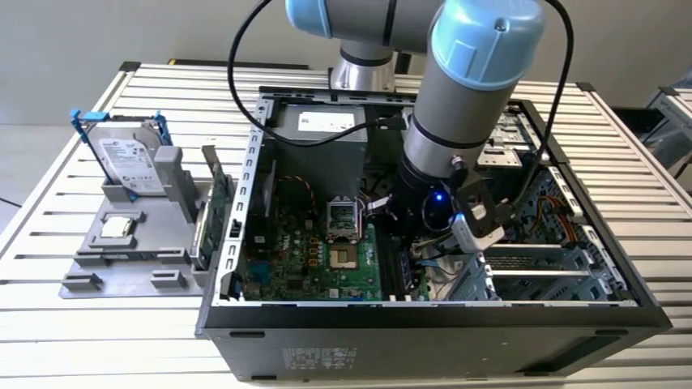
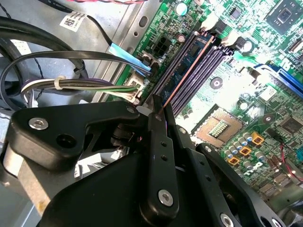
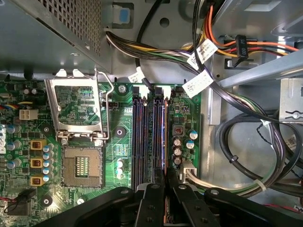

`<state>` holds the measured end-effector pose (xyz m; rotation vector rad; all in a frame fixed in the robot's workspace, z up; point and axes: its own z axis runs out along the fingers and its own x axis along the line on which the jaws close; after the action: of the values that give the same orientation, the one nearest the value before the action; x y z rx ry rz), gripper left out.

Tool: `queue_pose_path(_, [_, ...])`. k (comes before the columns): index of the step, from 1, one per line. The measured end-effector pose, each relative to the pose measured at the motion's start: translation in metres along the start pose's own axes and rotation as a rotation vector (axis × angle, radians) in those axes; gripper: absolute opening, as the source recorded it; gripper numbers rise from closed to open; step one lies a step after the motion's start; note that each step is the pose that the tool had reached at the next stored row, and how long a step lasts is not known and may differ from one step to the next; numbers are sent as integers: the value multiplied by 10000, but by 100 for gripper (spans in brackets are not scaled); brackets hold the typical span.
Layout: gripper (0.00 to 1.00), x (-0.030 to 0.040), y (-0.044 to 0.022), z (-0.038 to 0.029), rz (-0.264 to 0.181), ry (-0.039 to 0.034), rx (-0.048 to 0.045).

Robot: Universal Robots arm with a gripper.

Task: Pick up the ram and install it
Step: 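Press down the ram until it locks into place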

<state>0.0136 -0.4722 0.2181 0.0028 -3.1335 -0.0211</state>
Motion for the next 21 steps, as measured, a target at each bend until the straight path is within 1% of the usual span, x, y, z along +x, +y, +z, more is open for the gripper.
queue_pose_path(1, [100,0,0,1,0,0,0])
queue_pose_path(10, [100,0,0,7,0,0,2])
queue_pose_path(14, [100,0,0,-17,0,0,1])
queue_pose_path(21, [100,2,3,-231,0,1,2])
